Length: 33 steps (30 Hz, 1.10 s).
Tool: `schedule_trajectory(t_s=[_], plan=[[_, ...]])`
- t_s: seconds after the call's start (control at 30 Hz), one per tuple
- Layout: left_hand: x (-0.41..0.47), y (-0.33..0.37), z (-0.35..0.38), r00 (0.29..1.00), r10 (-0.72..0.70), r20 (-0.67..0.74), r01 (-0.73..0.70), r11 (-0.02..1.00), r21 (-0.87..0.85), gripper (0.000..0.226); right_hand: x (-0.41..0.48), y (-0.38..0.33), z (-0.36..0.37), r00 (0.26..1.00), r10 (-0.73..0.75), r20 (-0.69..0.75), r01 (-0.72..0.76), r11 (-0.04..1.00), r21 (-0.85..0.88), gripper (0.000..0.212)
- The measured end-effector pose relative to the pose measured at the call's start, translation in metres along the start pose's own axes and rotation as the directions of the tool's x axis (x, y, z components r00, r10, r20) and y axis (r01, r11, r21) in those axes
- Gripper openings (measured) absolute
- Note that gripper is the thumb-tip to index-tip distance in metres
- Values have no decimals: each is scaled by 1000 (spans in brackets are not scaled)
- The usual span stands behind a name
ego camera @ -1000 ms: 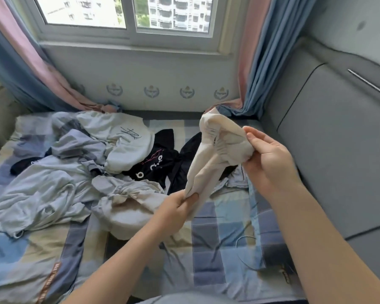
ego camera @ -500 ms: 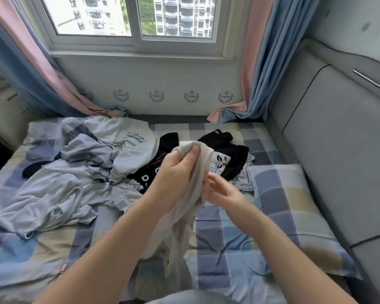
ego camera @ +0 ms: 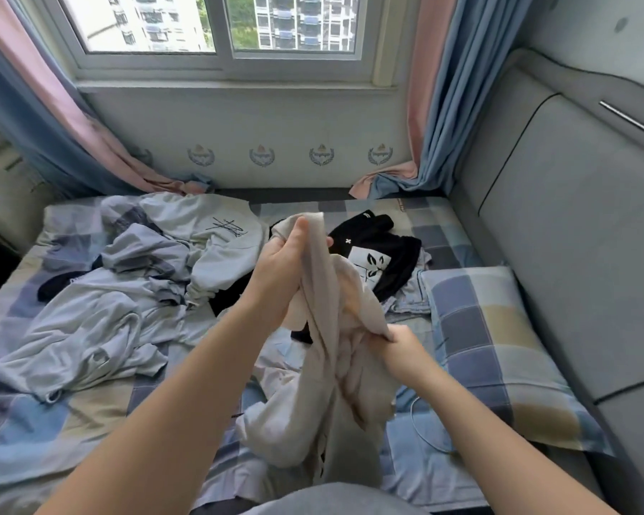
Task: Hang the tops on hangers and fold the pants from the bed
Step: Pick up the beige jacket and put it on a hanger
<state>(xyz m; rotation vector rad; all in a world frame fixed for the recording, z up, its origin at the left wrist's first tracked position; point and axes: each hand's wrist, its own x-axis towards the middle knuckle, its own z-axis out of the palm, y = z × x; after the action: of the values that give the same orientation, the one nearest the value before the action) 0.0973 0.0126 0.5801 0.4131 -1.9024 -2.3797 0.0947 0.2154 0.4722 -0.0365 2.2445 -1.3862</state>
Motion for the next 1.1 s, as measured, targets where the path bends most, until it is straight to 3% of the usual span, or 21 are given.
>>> schedule_trajectory(t_s=[0.13, 0.3, 0.4, 0.47, 0.53, 0.6, 0.63, 0.73, 0.87, 1.0, 1.1], plan=[[3, -37, -10, 978, -206, 23, 199, 966, 162, 45, -8, -26, -21, 991, -60, -117, 77, 986, 149, 24], [-13, -77, -10, 940, -272, 206, 178, 905, 385, 44, -15, -67, -43, 951, -95, -296, 196, 922, 333, 20], [-18, -102, -4, 933, -328, 150, 153, 735, 661, 71, -14, -87, -52, 922, -152, -357, 275, 905, 325, 23], [-21, -115, 2, 916, -376, 141, 161, 665, 730, 79, -15, -98, -56, 912, -194, -362, 324, 881, 344, 26], [-25, -124, 9, 896, -413, 164, 157, 640, 752, 67, -17, -108, -59, 904, -208, -372, 354, 853, 384, 26], [-25, -134, 13, 901, -389, 190, 105, 622, 776, 32, -15, -115, -62, 893, -211, -397, 382, 822, 422, 24], [-26, -137, 13, 911, -363, 195, 81, 623, 778, 10, -14, -117, -64, 887, -208, -411, 392, 810, 435, 25], [-23, -140, 7, 946, -261, 192, 55, 713, 699, 28, -10, -116, -70, 872, -184, -454, 407, 788, 463, 25], [-13, -123, -6, 993, -79, 83, 31, 884, 466, 25, 1, -98, -78, 855, -114, -506, 382, 798, 466, 16], [3, -92, -21, 987, 100, -124, -47, 928, 370, 20, 14, -67, -82, 859, -44, -510, 318, 826, 465, 16], [8, -70, -29, 972, 137, -190, -76, 952, 296, 21, 22, -46, -82, 849, 27, -528, 244, 866, 436, 13]])
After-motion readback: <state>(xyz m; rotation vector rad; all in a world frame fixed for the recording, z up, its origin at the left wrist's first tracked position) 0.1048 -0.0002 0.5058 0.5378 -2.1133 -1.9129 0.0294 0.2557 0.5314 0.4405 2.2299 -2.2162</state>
